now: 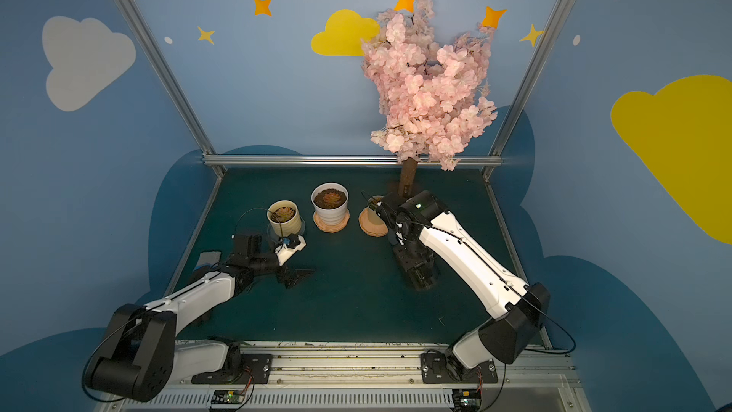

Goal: Water the succulent around the soil edge
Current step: Water the soil of the potted plant with water.

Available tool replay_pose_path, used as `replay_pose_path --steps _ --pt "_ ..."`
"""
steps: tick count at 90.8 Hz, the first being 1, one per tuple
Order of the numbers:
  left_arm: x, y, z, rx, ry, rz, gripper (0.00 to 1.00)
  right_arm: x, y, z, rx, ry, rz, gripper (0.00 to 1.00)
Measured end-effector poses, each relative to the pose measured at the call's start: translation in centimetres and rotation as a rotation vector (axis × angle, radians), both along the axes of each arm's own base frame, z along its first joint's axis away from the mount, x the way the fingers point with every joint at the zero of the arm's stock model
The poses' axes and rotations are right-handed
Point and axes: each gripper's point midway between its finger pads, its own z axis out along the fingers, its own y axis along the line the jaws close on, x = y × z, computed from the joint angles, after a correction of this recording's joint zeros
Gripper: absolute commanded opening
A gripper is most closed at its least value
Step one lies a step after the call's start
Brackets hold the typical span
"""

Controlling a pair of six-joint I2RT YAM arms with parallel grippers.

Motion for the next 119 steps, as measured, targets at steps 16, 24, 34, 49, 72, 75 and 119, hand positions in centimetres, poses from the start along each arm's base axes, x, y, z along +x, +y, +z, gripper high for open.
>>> replay_pose_path --steps 16,24,34,49,72,75,119 --pt "-0.09 0.03 0.14 -0.001 -0.006 0.001 1.0 -0.09 0.1 -0.03 0.006 0.005 -0.001 0.0" --pt "-0.14 0.04 0.16 -0.001 -0.008 0.001 1.0 -0.14 0.15 -0.05 0.009 0.008 0.0 0.0" --pt "-0.16 0.03 0.16 -0.001 -0.007 0.0 1.0 -0.21 0.24 -0.08 0.014 0.013 0.0 0.0" --pt "-0.12 0.08 0.12 0.001 -0.007 0.004 1.0 -0.26 0.3 -0.11 0.017 0.017 0.0 0.0" --pt "-0.05 0.12 0.07 0.006 -0.008 0.009 1.0 -0.26 0.3 -0.11 0.017 0.017 -0.001 0.0" --pt "-0.06 0.12 0.06 0.006 -0.008 0.009 1.0 -0.26 0.3 -0.11 0.017 0.017 -0.001 0.0" --pt "-0.02 0.15 0.06 0.008 -0.009 0.011 1.0 -0.26 0.3 -0.11 0.017 0.017 -0.001 0.0"
